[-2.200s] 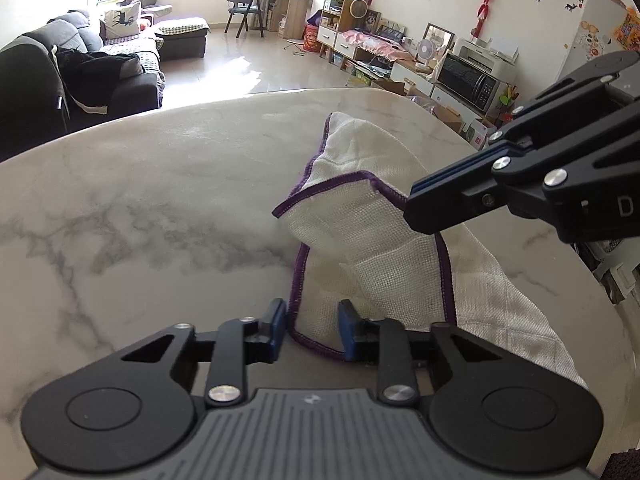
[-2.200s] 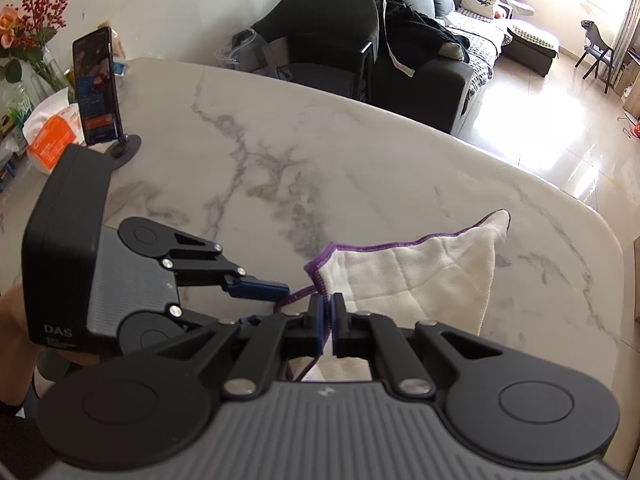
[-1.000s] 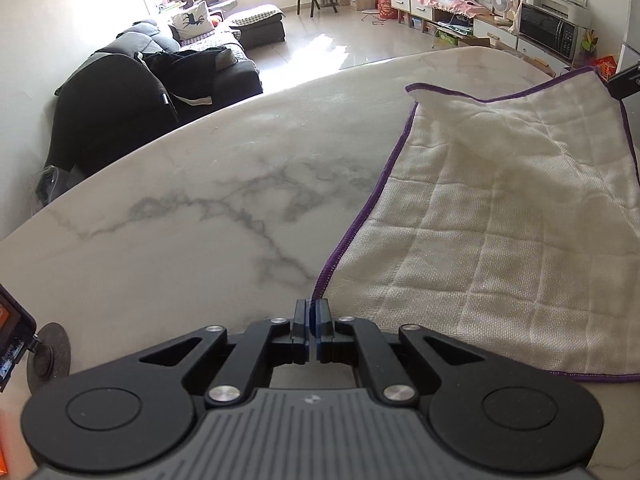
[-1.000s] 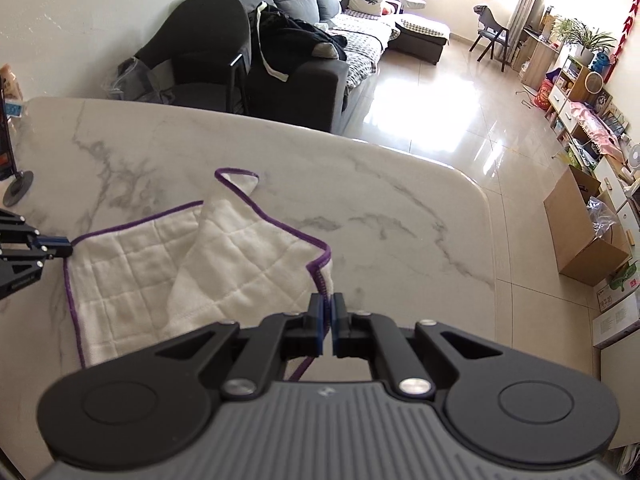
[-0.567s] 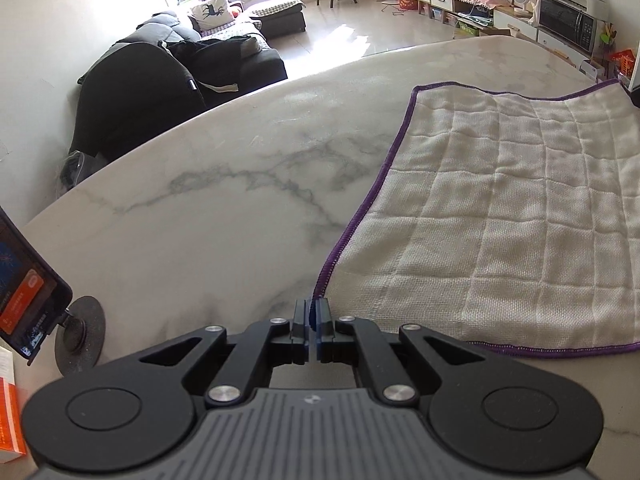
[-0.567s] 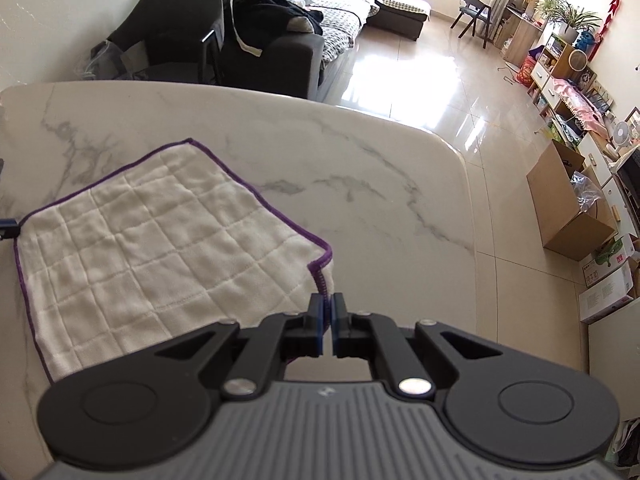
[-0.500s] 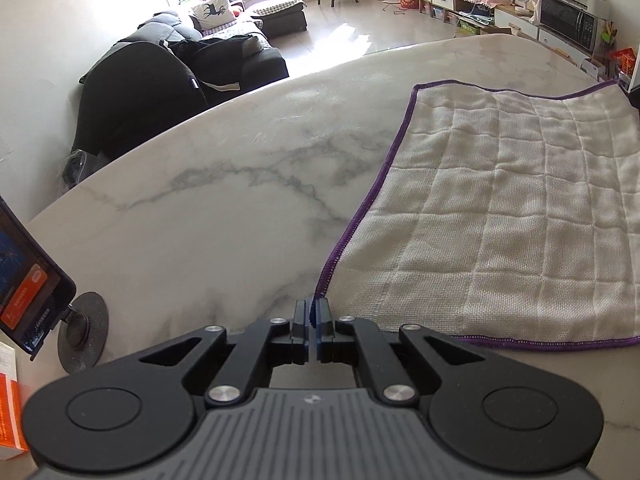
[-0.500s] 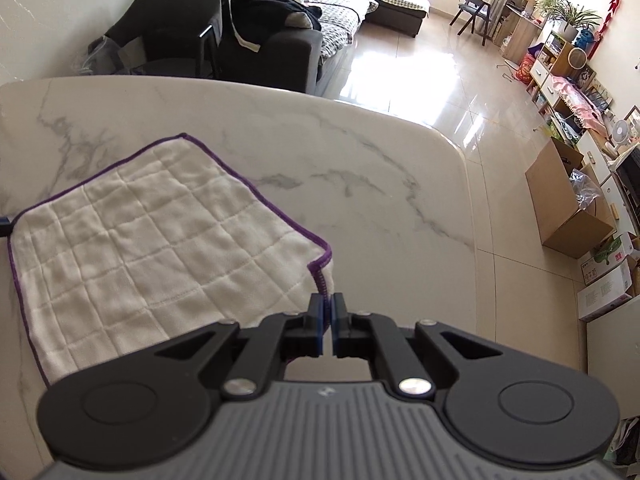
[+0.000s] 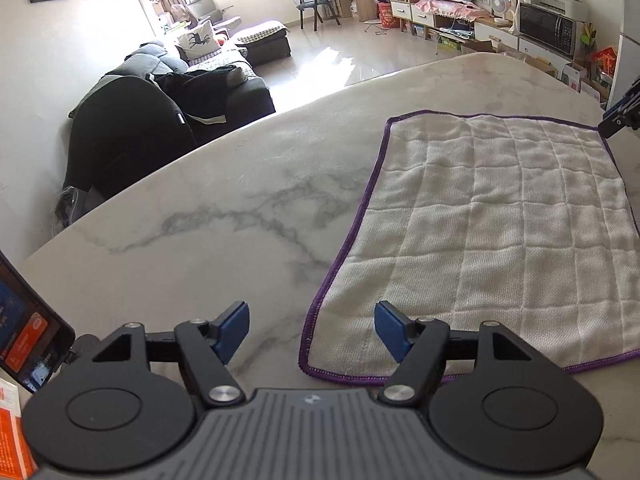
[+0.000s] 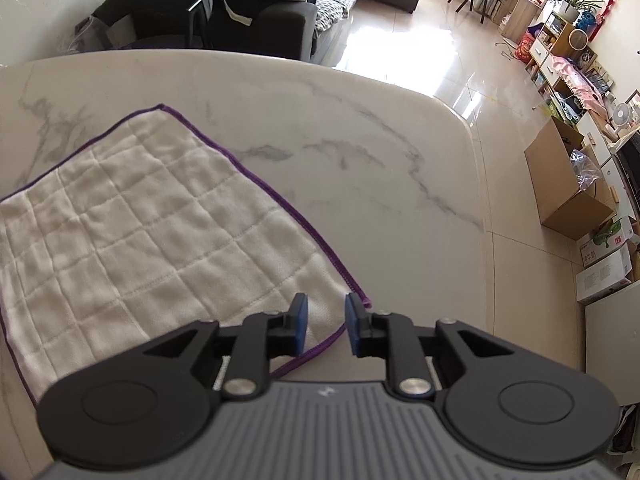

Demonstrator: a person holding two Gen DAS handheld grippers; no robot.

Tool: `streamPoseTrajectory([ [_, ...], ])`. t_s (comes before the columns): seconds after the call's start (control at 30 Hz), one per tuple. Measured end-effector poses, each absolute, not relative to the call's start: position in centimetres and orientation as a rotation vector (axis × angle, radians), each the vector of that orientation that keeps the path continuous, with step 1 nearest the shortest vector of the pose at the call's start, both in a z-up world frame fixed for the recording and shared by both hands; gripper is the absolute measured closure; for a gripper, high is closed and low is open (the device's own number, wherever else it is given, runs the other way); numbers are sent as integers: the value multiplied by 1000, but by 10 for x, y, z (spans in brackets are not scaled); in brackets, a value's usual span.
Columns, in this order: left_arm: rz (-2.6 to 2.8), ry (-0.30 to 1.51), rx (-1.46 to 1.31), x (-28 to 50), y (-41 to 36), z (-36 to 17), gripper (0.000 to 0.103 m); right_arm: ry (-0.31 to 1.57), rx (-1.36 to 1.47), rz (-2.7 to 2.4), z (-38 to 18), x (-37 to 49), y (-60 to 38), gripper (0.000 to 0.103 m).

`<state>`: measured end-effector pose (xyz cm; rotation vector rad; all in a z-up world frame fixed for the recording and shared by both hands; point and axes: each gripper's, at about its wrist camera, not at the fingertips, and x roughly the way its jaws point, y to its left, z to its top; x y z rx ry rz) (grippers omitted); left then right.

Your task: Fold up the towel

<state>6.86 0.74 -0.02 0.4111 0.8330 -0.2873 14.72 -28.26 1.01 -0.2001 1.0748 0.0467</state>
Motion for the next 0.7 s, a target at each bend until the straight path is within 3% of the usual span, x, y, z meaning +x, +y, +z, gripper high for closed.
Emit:
streamPoseTrajectory([
  [0.7,-467,855,459,162,-62,-16,33,1109,-184,54,4,160,-284,72],
])
